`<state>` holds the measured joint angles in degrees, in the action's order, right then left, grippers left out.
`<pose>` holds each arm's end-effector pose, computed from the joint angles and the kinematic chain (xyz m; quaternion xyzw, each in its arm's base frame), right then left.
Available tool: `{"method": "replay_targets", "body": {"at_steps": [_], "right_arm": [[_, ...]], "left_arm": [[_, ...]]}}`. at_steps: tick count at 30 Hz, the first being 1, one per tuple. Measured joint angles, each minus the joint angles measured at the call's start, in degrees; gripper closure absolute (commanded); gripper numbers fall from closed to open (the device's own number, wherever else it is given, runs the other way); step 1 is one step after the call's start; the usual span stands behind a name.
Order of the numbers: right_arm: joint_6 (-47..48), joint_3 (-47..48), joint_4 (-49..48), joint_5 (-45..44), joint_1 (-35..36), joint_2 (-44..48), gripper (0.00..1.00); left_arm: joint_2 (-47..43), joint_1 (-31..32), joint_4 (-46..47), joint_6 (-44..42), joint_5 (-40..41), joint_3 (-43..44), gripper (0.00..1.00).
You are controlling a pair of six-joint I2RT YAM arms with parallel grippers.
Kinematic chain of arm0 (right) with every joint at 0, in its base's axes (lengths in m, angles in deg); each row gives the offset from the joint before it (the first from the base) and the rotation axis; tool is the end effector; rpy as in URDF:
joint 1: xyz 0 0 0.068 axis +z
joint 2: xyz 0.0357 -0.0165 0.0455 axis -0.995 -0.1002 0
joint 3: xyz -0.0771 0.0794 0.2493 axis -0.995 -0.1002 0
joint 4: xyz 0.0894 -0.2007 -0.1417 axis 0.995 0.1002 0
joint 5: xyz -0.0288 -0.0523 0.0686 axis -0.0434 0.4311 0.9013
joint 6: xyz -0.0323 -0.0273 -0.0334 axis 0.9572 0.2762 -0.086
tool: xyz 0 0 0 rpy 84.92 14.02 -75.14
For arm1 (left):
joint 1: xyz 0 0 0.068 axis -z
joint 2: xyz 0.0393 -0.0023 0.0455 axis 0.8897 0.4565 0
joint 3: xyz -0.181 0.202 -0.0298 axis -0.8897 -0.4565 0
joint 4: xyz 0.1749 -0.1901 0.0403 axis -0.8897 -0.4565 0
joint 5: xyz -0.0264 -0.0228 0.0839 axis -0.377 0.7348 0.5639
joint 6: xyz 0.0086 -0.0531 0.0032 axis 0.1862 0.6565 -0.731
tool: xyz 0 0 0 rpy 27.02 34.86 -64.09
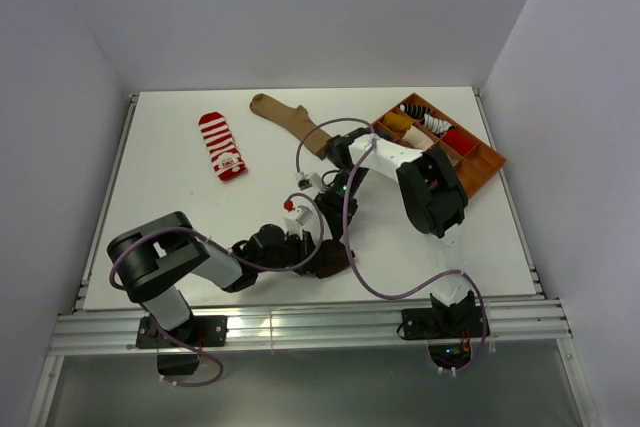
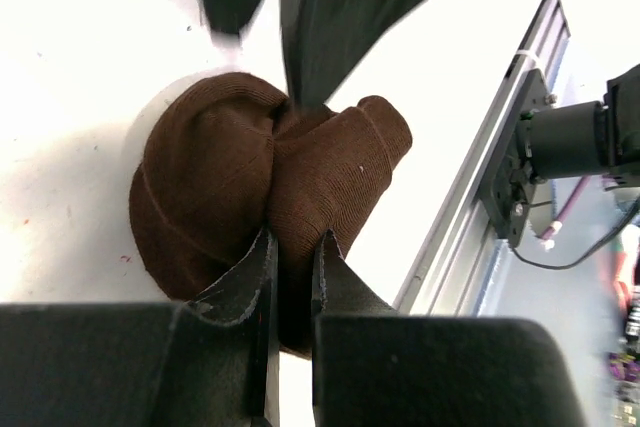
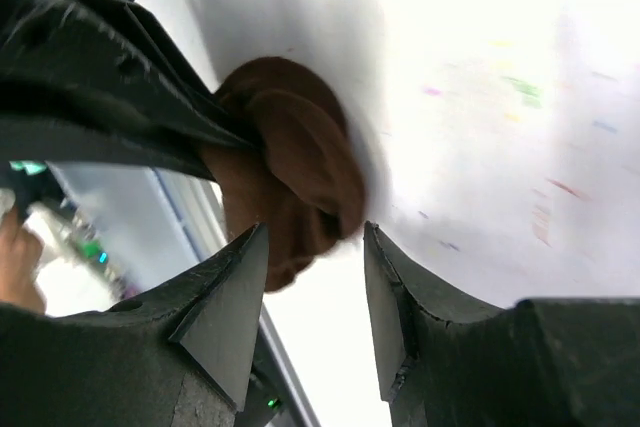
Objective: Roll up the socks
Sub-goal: Roll the sock at the center of the board.
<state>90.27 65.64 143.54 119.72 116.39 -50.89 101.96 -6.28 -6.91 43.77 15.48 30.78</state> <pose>0.3040 0.2187 0.1560 0.5122 -0.7773 -0.3555 0.0840 0.1393 -0.2246 0.1123 0.1428 0.8161 -0.4843 0.2812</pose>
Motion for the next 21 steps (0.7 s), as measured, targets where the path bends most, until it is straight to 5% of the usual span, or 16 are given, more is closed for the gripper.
{"method": "replay_targets", "body": {"at_steps": [8, 21], "right_arm": [[-0.9, -4.55, -7.04, 0.11, -5.01, 9.01, 0.47], [2.21, -26.93, -26.49, -4.61, -5.77, 34.6, 0.41]], "left_arm": [[2.69, -3.69, 3.58, 4.17, -5.64, -0.74, 1.0], [10.16, -11.91, 8.85, 14.82, -19.91, 0.5, 1.0]]}}
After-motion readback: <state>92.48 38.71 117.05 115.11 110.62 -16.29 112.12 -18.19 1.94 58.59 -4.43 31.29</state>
